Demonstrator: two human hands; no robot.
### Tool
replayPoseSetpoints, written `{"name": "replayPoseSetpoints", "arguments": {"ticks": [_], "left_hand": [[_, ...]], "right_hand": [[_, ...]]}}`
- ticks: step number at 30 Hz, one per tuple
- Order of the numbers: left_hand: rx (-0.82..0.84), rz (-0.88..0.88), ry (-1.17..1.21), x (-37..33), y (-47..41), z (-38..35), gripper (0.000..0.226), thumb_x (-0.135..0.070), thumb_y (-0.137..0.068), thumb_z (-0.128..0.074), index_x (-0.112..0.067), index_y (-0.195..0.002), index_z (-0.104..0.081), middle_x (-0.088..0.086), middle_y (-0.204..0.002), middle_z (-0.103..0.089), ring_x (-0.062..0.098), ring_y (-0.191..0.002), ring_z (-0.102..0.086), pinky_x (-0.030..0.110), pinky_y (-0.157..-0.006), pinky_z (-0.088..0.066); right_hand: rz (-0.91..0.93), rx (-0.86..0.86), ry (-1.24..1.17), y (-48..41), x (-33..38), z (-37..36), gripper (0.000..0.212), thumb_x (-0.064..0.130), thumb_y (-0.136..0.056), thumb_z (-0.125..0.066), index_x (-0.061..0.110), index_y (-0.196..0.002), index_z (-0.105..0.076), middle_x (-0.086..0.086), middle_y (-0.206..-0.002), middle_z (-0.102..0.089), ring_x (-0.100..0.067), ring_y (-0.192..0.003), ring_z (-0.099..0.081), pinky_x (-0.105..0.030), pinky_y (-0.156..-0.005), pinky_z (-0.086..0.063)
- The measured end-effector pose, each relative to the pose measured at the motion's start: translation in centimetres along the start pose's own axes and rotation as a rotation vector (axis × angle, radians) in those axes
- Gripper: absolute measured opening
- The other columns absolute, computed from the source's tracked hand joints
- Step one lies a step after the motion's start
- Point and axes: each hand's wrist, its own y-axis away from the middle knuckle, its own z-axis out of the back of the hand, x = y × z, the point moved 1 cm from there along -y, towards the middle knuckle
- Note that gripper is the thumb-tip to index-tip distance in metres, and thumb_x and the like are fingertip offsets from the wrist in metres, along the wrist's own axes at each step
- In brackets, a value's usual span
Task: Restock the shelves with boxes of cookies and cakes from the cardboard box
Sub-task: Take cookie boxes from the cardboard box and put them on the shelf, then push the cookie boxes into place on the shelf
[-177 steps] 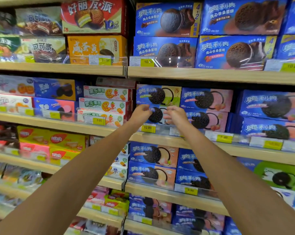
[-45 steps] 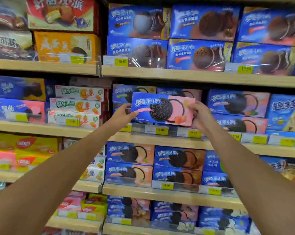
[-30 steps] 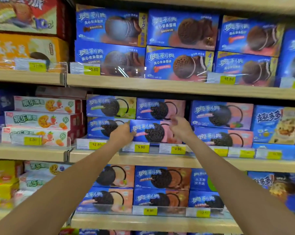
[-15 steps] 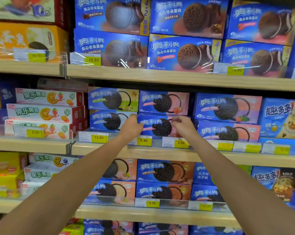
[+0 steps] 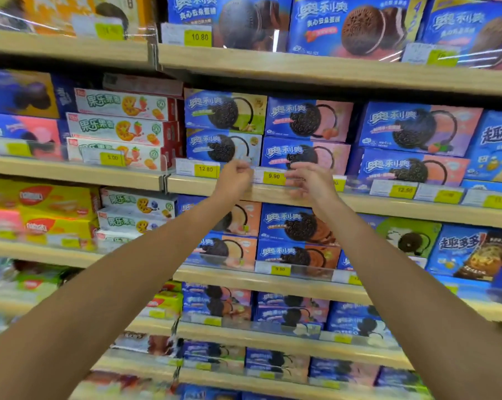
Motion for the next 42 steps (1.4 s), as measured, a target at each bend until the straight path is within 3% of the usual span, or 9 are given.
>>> {"name": "replayPoseSetpoints", "arguments": {"ticks": [7,11,14,19,28,33,38,40,42], "left_hand": [[0.003,0.130,-0.030,7.1,5.2,2.1,0.018,-0.012,-0.091,-0.055,-0.007,-0.108,-0.060,0.009,-0.101,-0.060,0.018,-0.093,-0.055,0.035,-0.086,-0.047],[0.088,0.295,-0.063,13.3,9.9,2.8,0.009,-0.007,-0.091,-0.053,-0.010,-0.087,-0.060,0.001,-0.073,-0.051,0.013,-0.070,-0.050,0.027,-0.065,-0.037],[0.136,0.470,-0.034,18.6,13.8,3.4,0.010,-0.006,-0.093,-0.053,-0.006,-0.101,-0.060,0.000,-0.077,-0.053,0.016,-0.077,-0.056,0.016,-0.059,-0.044],[0.145,0.784,0.104,27.8,21.0,4.1,0.029,-0.005,-0.099,-0.042,-0.012,-0.072,-0.048,0.001,-0.068,-0.055,0.002,-0.047,-0.059,0.006,-0.037,-0.039],[0.147,1.197,0.079,47.7,36.4,5.3,0.032,0.003,-0.084,-0.055,-0.015,-0.057,-0.050,-0.002,-0.055,-0.051,0.002,-0.044,-0.051,0.016,-0.049,-0.035],[0.134,1.338,0.075,56.1,44.5,3.5,0.036,0.003,-0.094,-0.042,-0.020,-0.066,-0.038,-0.001,-0.056,-0.048,0.008,-0.051,-0.046,0.012,-0.040,-0.030],[0.212,1.440,0.037,66.1,51.5,0.0,0.026,-0.014,-0.095,-0.049,-0.033,-0.078,-0.042,-0.008,-0.091,-0.046,0.005,-0.080,-0.045,0.015,-0.069,-0.035],[0.236,1.463,-0.008,69.6,53.8,-1.5,0.015,-0.012,-0.098,-0.044,-0.023,-0.103,-0.052,-0.002,-0.107,-0.040,0.011,-0.098,-0.038,0.007,-0.070,-0.032],[0.213,1.502,-0.002,73.2,56.0,-3.2,0.037,-0.011,-0.096,-0.049,-0.008,-0.132,-0.046,0.000,-0.113,-0.042,0.011,-0.102,-0.038,0.008,-0.068,-0.032]], "right_hand": [[-0.138,0.055,0.092,5.0,-6.1,-2.3,0.018,0.003,-0.091,-0.050,0.014,-0.085,-0.062,-0.005,-0.077,-0.067,-0.007,-0.049,-0.060,-0.019,-0.045,-0.049],[-0.283,0.077,0.135,7.7,-12.4,-3.6,0.022,0.003,-0.091,-0.049,0.017,-0.079,-0.062,-0.004,-0.074,-0.066,-0.007,-0.047,-0.060,-0.022,-0.047,-0.049],[-0.406,0.104,0.173,10.1,-18.2,-4.5,0.019,0.005,-0.093,-0.051,0.015,-0.081,-0.061,-0.004,-0.073,-0.066,-0.009,-0.049,-0.060,-0.024,-0.049,-0.051],[-0.647,0.170,0.266,14.2,-29.6,-5.5,0.009,0.012,-0.093,-0.054,0.013,-0.088,-0.061,-0.005,-0.074,-0.065,-0.005,-0.043,-0.060,-0.022,-0.047,-0.050],[-1.074,0.319,0.386,25.2,-50.5,-6.6,0.025,0.015,-0.095,-0.052,0.007,-0.117,-0.058,-0.002,-0.075,-0.063,-0.015,-0.063,-0.059,-0.026,-0.057,-0.046],[-1.253,0.449,0.509,32.0,-61.0,-7.0,0.007,0.015,-0.097,-0.047,0.016,-0.094,-0.053,0.003,-0.063,-0.062,-0.004,-0.044,-0.058,-0.020,-0.054,-0.038],[-1.392,0.468,0.593,37.8,-72.4,-5.6,0.016,0.015,-0.097,-0.046,0.011,-0.109,-0.055,-0.012,-0.098,-0.064,-0.014,-0.061,-0.056,-0.021,-0.056,-0.040],[-1.423,0.450,0.620,39.6,-76.0,-5.1,0.023,0.011,-0.096,-0.045,0.006,-0.116,-0.056,-0.019,-0.109,-0.062,-0.020,-0.073,-0.056,-0.024,-0.058,-0.041],[-1.475,0.438,0.641,41.5,-79.7,-4.6,0.015,0.009,-0.096,-0.045,0.010,-0.107,-0.055,-0.017,-0.102,-0.059,-0.020,-0.077,-0.055,-0.027,-0.060,-0.044]]}}
